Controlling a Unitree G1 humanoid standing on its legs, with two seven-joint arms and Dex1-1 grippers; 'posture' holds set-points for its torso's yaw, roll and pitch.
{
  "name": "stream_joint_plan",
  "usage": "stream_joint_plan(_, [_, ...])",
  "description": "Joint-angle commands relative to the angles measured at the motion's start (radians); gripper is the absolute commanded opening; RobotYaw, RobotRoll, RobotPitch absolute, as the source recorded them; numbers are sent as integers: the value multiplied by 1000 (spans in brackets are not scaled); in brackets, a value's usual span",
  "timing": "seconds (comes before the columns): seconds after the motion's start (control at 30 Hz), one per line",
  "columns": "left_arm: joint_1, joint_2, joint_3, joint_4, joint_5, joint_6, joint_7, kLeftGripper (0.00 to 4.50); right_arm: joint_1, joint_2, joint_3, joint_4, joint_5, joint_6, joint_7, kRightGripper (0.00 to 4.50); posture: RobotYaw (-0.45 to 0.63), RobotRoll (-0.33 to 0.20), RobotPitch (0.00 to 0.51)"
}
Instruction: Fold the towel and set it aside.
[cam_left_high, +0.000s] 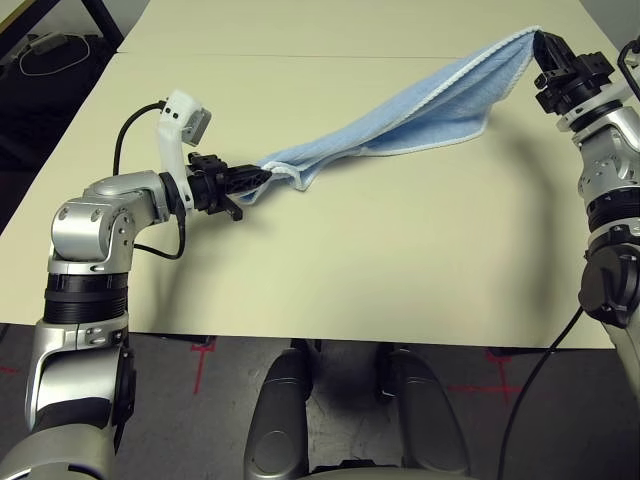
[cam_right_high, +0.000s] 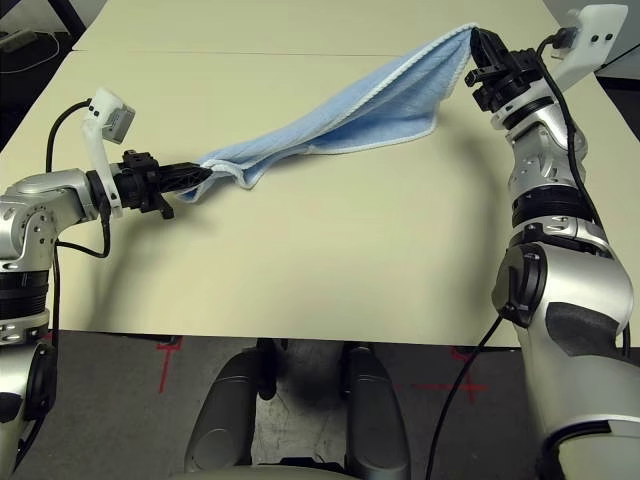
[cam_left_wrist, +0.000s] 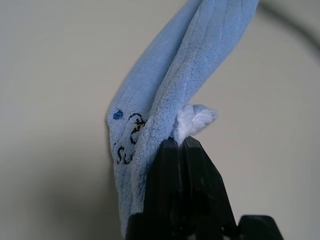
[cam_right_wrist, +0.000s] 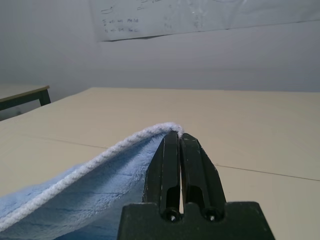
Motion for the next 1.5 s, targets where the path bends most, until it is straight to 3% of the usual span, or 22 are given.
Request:
stream_joint_plan(0.03, [7,14,-15,14,-10,8,-9,1547,-8,-2,1,7,-8,-4,-3,0,-2,0,252])
stream_joint_plan(0.27, [11,6,-11,29,-25,17,-7,4223,-11,-3,9,4,-11,-7,-3,0,-5,0,246])
stream_joint_plan(0.33, [11,9,-14,35,-26,17,-8,4192,-13,-2,10,2,-11,-7,-2,0,-6,0,247])
stream_joint_plan(0.4, [11,11,-17,39,-26,17,-8,3830,-15,-1,10,0,-9,-7,-1,0,-7,0,245])
stream_joint_plan(0.7, [6,39,-34,51,-19,11,-34,147,-18,5,9,-4,-13,-8,1,0,-7,0,244])
stream_joint_plan(1.1, [-41,108,-69,138,19,-64,-89,29,-30,10,7,0,-15,-7,3,0,-1,0,244])
stream_joint_plan(1.3, [-169,96,-8,268,91,-255,36,29,-11,7,-2,7,-12,-8,-13,0,4,0,253])
stream_joint_plan(1.5, [-254,124,17,344,130,-346,60,29,-3,-37,-34,21,3,-5,-54,0,5,0,266])
